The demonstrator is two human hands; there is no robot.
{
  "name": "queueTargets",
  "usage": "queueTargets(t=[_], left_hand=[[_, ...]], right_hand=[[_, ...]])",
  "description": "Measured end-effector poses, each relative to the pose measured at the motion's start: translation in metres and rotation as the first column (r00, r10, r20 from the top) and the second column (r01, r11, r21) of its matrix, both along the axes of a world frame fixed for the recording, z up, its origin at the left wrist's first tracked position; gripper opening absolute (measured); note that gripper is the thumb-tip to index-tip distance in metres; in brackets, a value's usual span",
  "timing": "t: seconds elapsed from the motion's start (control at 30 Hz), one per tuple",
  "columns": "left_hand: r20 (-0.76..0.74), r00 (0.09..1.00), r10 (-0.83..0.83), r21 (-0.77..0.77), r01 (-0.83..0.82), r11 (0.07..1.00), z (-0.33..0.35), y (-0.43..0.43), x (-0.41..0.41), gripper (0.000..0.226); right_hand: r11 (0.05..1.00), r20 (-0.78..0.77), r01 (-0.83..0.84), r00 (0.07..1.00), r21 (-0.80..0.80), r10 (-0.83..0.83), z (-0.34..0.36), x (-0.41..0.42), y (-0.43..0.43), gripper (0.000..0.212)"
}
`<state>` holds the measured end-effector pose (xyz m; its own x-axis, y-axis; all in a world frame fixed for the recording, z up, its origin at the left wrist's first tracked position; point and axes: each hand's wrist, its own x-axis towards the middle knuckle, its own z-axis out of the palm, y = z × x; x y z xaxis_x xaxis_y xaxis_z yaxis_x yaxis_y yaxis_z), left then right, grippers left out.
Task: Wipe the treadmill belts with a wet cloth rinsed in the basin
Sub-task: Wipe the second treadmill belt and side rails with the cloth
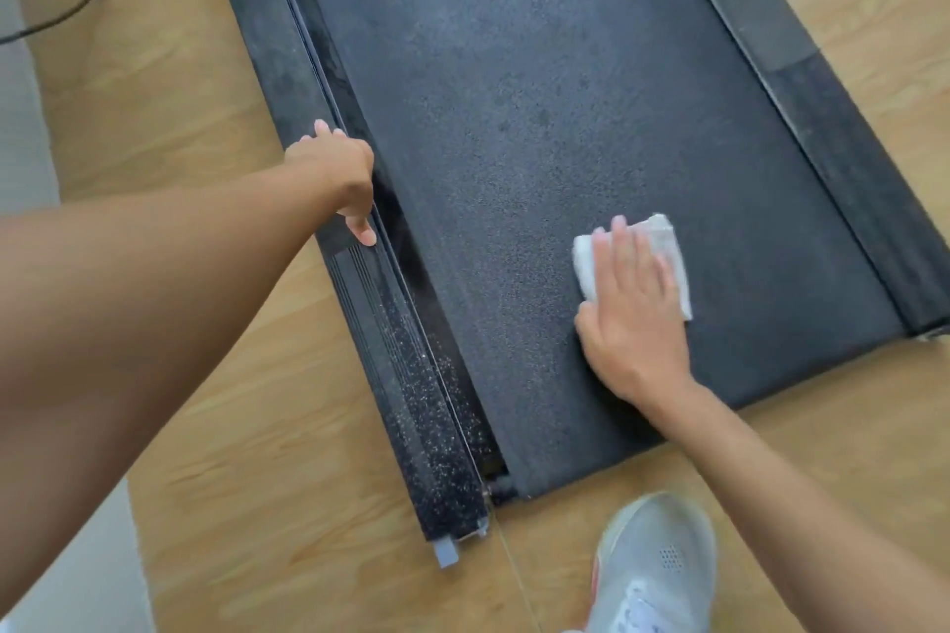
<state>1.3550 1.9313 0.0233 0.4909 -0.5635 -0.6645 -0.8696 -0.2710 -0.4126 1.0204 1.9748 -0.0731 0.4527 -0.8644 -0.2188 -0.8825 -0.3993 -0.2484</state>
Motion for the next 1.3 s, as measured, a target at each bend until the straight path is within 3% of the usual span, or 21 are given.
queueTargets(t=[0.1,0.2,0.3,0.37,0.43,0.5,0.57,0.67,0.73,0.8,0.9,1.07,1.13,1.23,1.3], left_hand=[[-0.002,1.000,-0.009,0.010,0.010,1.000,0.001,0.000,-0.001,0.131],[0.001,1.000,0.026,-0.007,-0.026,1.000,0.002,0.005,0.003,0.136],[-0.005,0.999,0.047,-0.019,-0.047,0.999,0.000,0.008,0.005,0.139],[-0.003,0.999,0.038,0.000,-0.038,0.999,-0.002,0.007,0.006,0.141],[0.006,1.000,0.021,0.029,-0.021,0.999,-0.003,0.005,0.005,0.141],[0.029,1.000,-0.008,0.051,0.007,0.999,-0.009,0.002,0.005,0.138],[0.027,0.999,-0.026,0.047,0.025,0.999,-0.013,-0.001,0.006,0.137],[0.010,1.000,0.010,0.010,-0.010,1.000,-0.019,0.001,0.009,0.139],[0.021,0.999,0.030,0.008,-0.030,1.000,-0.024,-0.003,0.011,0.141],[0.028,0.999,0.035,0.021,-0.036,0.999,-0.026,-0.009,0.008,0.137],[0.022,0.999,0.033,0.014,-0.033,0.999,-0.030,-0.012,0.010,0.132],[-0.004,1.000,0.025,-0.015,-0.025,1.000,-0.026,-0.008,0.012,0.132],[-0.006,1.000,0.024,-0.012,-0.024,1.000,-0.024,-0.008,0.011,0.131],[-0.020,1.000,0.018,-0.010,-0.018,1.000,-0.021,-0.006,0.011,0.128],[-0.005,1.000,0.002,-0.014,-0.002,1.000,-0.023,-0.005,0.011,0.124]], right_hand=[[0.913,0.075,-0.408,0.910,-0.010,0.408,0.000,0.055,0.097,0.079],[0.833,0.103,-0.553,0.827,-0.029,0.553,-0.004,0.039,0.121,0.080],[0.772,0.034,-0.631,0.772,-0.081,0.635,-0.007,-0.004,0.081,0.081],[0.870,0.005,-0.480,0.875,-0.110,0.483,-0.012,-0.039,0.030,0.077],[0.988,-0.017,-0.133,0.991,-0.073,0.133,-0.013,-0.082,-0.030,0.073],[0.984,-0.046,0.175,0.983,-0.004,-0.175,-0.009,-0.127,-0.077,0.071],[0.950,-0.081,0.311,0.948,0.015,-0.309,-0.006,-0.150,-0.093,0.075],[0.900,-0.104,0.435,0.896,0.024,-0.431,-0.004,-0.118,-0.059,0.083],[0.949,-0.078,0.311,0.949,0.049,-0.307,-0.002,-0.078,-0.010,0.082],[0.997,-0.018,-0.013,1.000,0.074,0.015,-0.003,-0.037,0.045,0.082],[0.900,0.031,-0.432,0.902,0.064,0.431,-0.004,0.010,0.125,0.082],[0.727,0.002,-0.685,0.728,-0.048,0.686,-0.009,-0.027,0.108,0.067],[0.806,-0.037,-0.584,0.812,-0.095,0.583,-0.013,-0.064,0.052,0.062],[0.990,-0.092,-0.134,0.987,-0.048,0.129,-0.016,-0.126,-0.043,0.065],[0.990,-0.096,0.135,0.987,0.032,-0.131,-0.011,-0.159,-0.080,0.076]])
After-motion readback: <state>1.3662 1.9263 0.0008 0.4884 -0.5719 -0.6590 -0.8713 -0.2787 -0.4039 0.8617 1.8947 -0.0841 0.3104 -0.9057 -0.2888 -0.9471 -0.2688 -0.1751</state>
